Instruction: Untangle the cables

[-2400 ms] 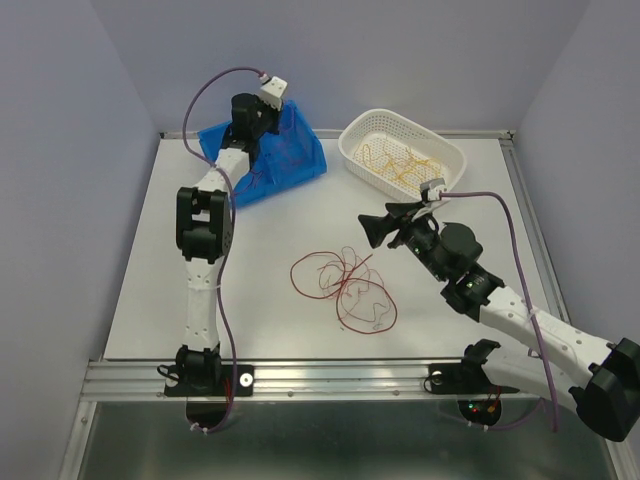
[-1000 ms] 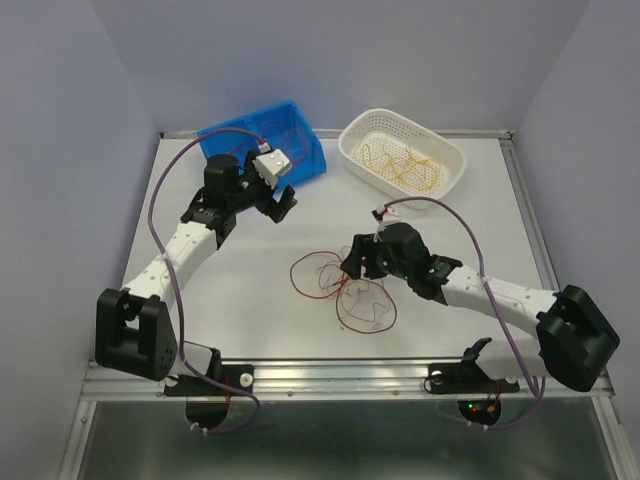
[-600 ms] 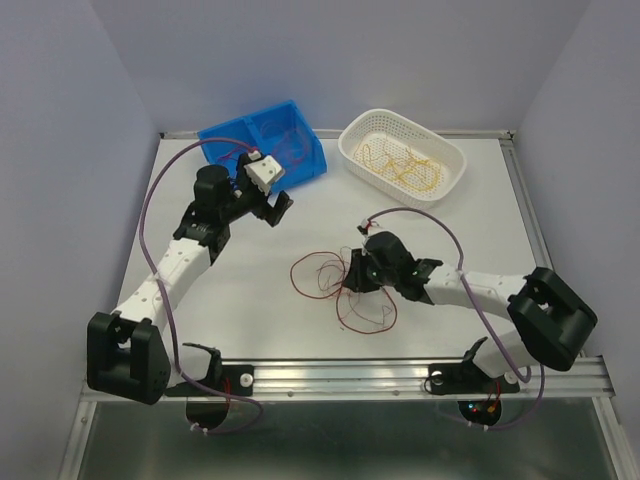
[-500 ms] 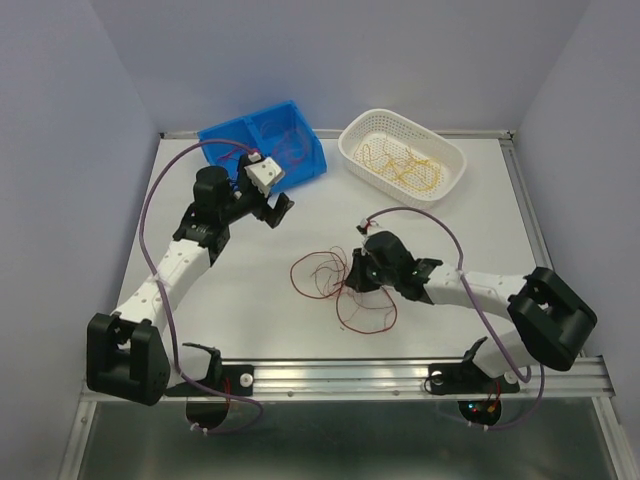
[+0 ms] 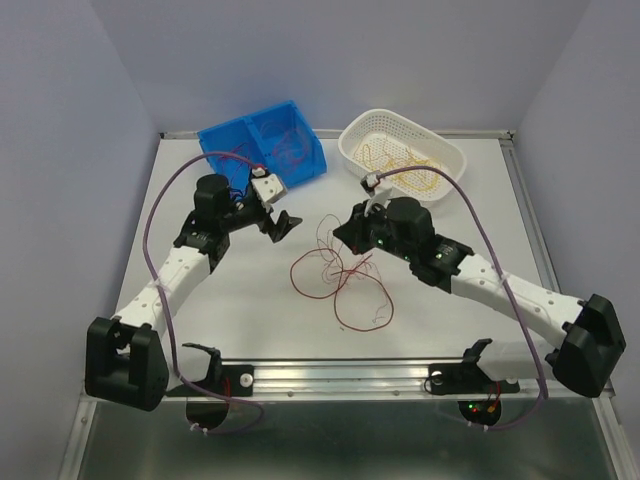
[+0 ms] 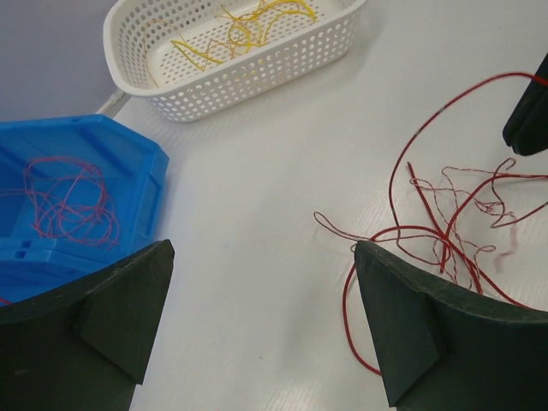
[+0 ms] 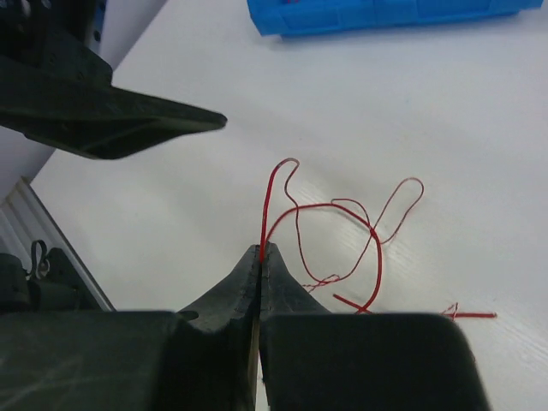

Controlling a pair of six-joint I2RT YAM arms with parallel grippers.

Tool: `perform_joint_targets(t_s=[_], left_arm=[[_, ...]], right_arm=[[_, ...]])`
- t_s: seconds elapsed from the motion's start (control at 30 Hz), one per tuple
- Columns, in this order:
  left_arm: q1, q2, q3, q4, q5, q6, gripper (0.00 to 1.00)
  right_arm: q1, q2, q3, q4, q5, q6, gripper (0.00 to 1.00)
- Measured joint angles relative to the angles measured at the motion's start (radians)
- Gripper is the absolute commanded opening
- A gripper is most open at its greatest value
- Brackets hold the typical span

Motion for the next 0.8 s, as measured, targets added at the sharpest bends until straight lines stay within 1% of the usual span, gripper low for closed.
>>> perform_joint_targets(t_s=[0.17, 0.37, 0.47, 0.6, 0.67, 0.73, 0.77, 0.8], left_arm=[[0.0, -0.054, -0.036, 0.034, 0.062, -0.008, 0.99], [0.009, -0.128, -0.058, 0.09, 0.129, -0.051, 0.99], [0.011, -0.124, -0.058, 0.12, 0.187, -0.079, 0.99], [0.015, -0.073, -0.056, 0.138, 0.252, -0.107, 0.99], [0.015, -0.042, -0.055, 0.14, 0.269, -0.116, 0.96], [0.015, -0.005, -0.051, 0.139, 0.287, -0.126, 0.82], [0.015, 0.009, -0.05, 0.138, 0.294, -0.129, 0.61], [0.015, 0.018, -0.048, 0.138, 0.301, -0.132, 0.54]], right_arm=[[0.0, -0.047, 0.055, 0.001, -0.016, -0.057, 0.01], [0.0, -0.057, 0.087, 0.002, -0.03, -0.106, 0.01], [0.0, -0.052, 0.106, 0.003, -0.054, -0.123, 0.0], [0.0, -0.035, 0.129, 0.016, -0.067, -0.134, 0.01], [0.0, -0.031, 0.129, 0.018, -0.071, -0.137, 0.01], [0.0, -0.027, 0.129, 0.018, -0.073, -0.138, 0.01], [0.0, -0.024, 0.129, 0.018, -0.074, -0.141, 0.01], [0.0, -0.022, 0.129, 0.018, -0.075, -0.144, 0.0]])
